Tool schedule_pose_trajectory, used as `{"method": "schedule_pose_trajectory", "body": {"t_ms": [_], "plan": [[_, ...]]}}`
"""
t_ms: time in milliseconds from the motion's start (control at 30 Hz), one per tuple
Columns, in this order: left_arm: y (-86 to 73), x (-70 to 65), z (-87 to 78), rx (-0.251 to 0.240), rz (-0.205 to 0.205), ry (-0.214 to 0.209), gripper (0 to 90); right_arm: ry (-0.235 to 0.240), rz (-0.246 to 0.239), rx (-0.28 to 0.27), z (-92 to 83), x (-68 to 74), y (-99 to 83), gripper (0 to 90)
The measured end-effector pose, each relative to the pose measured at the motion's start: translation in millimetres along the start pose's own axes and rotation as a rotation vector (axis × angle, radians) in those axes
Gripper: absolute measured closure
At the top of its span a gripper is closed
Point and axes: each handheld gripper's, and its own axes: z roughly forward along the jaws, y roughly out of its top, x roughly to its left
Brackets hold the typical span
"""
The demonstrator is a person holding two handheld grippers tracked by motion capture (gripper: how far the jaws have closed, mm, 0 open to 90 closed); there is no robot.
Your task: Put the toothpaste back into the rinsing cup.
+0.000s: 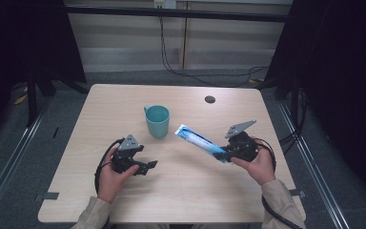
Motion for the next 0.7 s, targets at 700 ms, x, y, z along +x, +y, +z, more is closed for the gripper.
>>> {"method": "schedule_pose_trajectory", "body": {"t_ms": [700], "plan": [[22.0,-16.7,16.6,-0.037,-0.03,-0.112,16.0,0.014,0.011,-0.059,1.4,4.2,6.1,72.9]]}}
